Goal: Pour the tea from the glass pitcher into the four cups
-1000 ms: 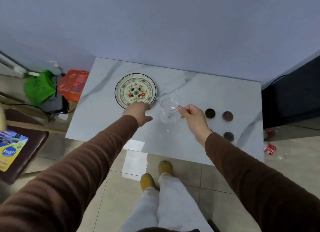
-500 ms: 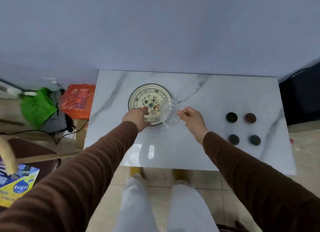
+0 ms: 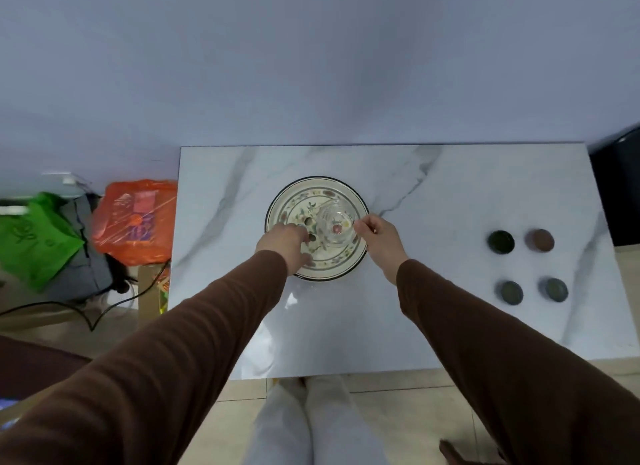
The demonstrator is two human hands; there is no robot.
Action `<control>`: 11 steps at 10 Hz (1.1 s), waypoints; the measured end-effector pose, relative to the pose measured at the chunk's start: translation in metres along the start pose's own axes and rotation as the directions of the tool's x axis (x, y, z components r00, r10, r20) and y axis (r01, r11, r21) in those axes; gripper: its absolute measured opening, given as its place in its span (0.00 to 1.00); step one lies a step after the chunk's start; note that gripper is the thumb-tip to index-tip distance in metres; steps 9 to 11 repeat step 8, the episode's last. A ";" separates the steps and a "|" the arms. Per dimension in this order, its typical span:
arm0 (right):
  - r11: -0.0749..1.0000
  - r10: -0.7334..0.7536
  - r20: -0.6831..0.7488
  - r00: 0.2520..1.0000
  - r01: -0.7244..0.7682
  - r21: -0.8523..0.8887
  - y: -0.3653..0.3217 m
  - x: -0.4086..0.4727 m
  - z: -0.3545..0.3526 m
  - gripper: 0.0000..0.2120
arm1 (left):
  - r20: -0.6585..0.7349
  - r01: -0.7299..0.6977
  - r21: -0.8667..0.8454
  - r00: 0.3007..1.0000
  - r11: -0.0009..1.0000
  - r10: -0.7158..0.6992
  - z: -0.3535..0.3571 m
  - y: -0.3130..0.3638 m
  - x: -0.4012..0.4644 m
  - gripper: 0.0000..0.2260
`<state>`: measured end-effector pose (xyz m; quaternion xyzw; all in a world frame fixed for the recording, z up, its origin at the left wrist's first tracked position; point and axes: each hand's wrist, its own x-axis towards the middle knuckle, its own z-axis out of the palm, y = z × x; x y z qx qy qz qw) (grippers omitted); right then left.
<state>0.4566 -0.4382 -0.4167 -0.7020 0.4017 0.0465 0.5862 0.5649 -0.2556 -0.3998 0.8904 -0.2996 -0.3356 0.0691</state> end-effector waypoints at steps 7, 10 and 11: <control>0.990 0.046 -0.009 0.999 -0.047 -0.132 0.039 0.043 0.011 0.08 | 0.089 0.039 -0.011 0.995 0.999 -0.038 0.030 -0.011 0.029 0.23; 0.984 0.098 -0.054 0.994 -0.105 -0.145 0.039 0.033 0.005 0.17 | 0.085 0.036 -0.001 0.996 0.999 -0.035 0.028 -0.005 0.018 0.23; 0.984 0.098 -0.054 0.994 -0.105 -0.145 0.039 0.033 0.005 0.17 | 0.085 0.036 -0.001 0.996 0.999 -0.035 0.028 -0.005 0.018 0.23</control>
